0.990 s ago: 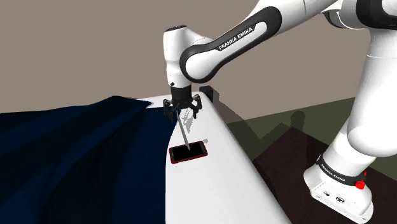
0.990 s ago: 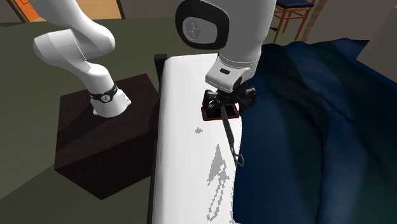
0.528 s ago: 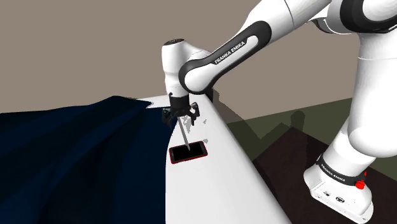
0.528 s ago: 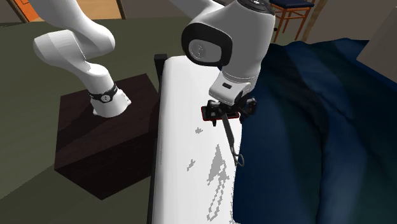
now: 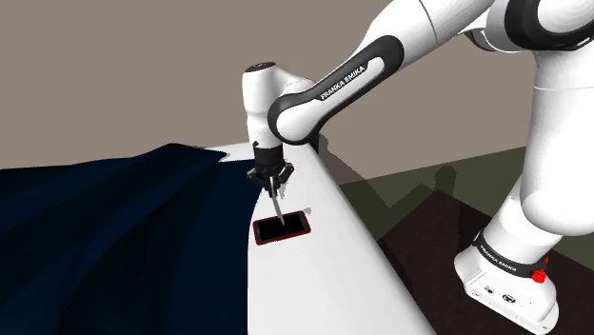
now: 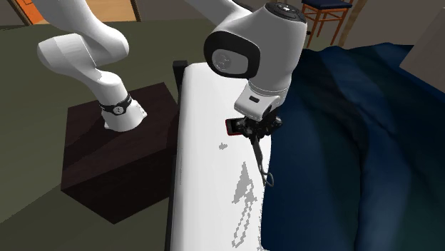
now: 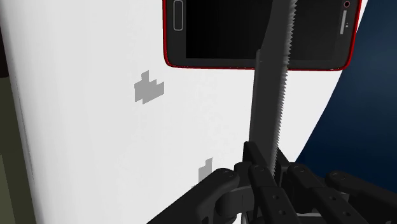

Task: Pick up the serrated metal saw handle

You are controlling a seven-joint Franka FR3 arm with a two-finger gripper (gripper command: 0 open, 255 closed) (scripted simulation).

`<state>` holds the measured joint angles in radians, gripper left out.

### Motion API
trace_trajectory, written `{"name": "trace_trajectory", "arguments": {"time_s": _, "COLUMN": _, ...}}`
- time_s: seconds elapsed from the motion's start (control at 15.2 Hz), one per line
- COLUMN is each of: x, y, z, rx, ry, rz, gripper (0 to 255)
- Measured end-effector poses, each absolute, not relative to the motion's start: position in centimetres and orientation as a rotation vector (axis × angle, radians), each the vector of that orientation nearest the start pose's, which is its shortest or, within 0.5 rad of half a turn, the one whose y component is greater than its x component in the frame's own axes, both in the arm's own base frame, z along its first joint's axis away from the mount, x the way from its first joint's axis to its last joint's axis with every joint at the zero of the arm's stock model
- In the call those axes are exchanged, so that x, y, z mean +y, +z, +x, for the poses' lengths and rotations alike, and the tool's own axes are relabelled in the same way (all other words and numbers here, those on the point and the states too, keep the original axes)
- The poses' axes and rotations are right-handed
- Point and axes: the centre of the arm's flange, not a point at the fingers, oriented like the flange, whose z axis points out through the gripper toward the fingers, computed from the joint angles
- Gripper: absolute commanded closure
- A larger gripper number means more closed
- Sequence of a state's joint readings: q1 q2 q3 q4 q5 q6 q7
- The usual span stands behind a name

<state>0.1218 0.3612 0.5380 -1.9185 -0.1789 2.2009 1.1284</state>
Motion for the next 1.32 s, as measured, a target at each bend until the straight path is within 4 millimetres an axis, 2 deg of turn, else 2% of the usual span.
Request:
{"name": "trace_trajectory", "arguments": {"time_s": 0.4, "x": 35.8, "y": 33.3, "z": 49.9, "rx": 0.603, "ry": 0.068, "rz": -3.074, "gripper": 255}}
{"name": "trace_trajectory", "arguments": {"time_s": 1.32, "x": 35.9, "y": 40.3, "z": 49.9, "rx": 0.603, "ry": 0.068, "rz": -3.073, "gripper": 255}}
